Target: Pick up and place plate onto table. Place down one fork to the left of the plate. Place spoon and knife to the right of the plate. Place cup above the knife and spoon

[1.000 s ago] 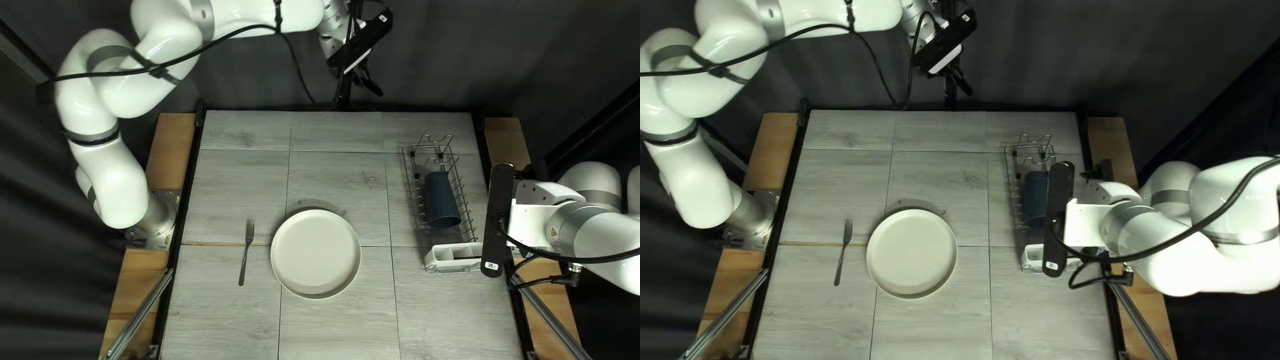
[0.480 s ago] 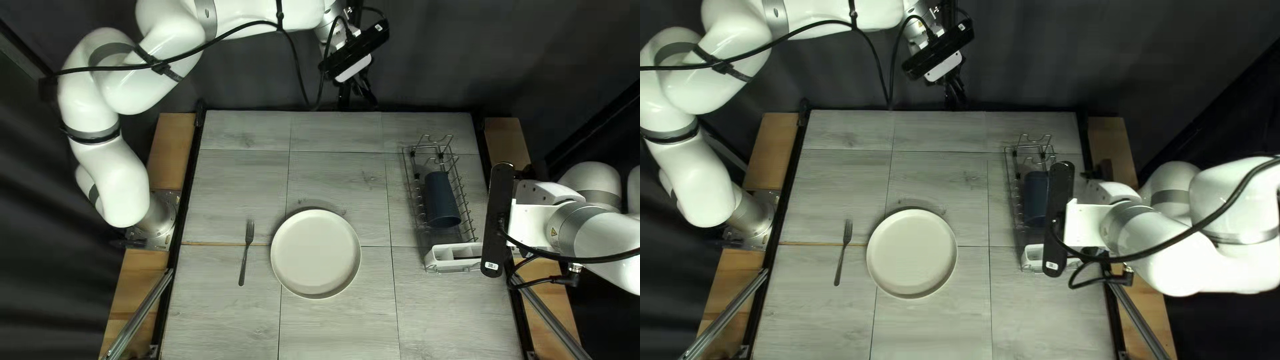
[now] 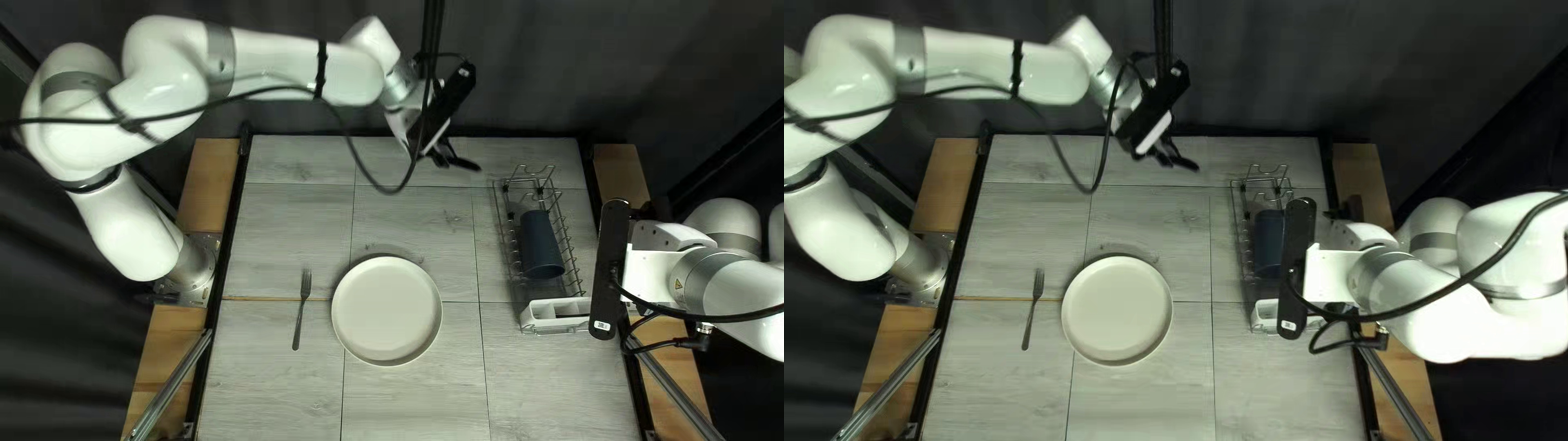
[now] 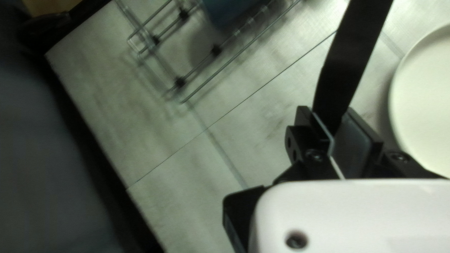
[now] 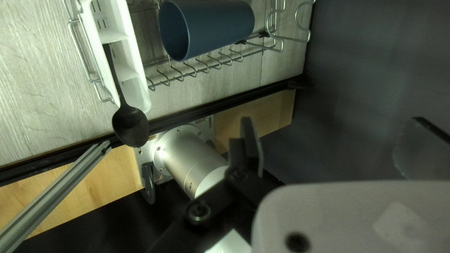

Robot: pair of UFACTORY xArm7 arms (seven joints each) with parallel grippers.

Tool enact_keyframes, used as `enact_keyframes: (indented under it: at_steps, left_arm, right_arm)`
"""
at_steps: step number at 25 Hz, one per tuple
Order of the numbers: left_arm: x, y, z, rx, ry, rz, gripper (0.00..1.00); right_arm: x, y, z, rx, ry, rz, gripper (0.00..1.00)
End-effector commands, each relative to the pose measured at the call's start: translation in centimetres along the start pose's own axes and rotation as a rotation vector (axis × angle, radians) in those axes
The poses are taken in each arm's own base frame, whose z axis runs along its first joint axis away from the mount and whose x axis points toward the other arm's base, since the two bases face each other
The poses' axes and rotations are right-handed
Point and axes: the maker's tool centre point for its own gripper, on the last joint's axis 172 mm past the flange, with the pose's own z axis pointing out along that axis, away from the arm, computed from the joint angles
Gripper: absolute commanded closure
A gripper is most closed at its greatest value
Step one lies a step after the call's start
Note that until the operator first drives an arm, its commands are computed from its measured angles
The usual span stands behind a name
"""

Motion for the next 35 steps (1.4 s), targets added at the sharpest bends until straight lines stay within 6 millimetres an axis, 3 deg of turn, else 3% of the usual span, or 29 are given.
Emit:
enact_keyframes:
  at_steps: [1, 8, 17, 26, 30, 32, 35]
  left_arm:
    - [2.2, 3.4, 1.6, -0.007, -0.005, -0.005, 1.00]
    - [2.2, 8.6, 0.8, 0.035, -0.105, -0.199, 1.00]
    - [1.0, 12.9, -3.7, 0.118, -0.187, -0.383, 1.00]
    - [0.7, 13.3, -3.8, 0.103, -0.176, -0.400, 1.00]
    - [4.0, 14.5, -1.1, 0.075, -0.069, -0.638, 1.00]
    - [5.0, 14.6, -0.8, 0.063, -0.074, -0.701, 1.00]
    - [5.0, 14.6, -0.8, 0.063, -0.074, -0.701, 1.00]
  right_arm:
    - [0.0, 0.0, 0.0, 0.000, 0.000, 0.000, 0.00]
    - [0.0, 0.0, 0.0, 0.000, 0.000, 0.000, 0.00]
    - [0.0, 0.0, 0.0, 0.000, 0.000, 0.000, 0.00]
    - [0.0, 0.0, 0.0, 0.000, 0.000, 0.000, 0.00]
    - [0.0, 0.0, 0.0, 0.000, 0.000, 0.000, 0.00]
    - [0.0, 0.0, 0.0, 0.000, 0.000, 0.000, 0.00]
    - [0.0, 0.0, 0.0, 0.000, 0.000, 0.000, 0.00]
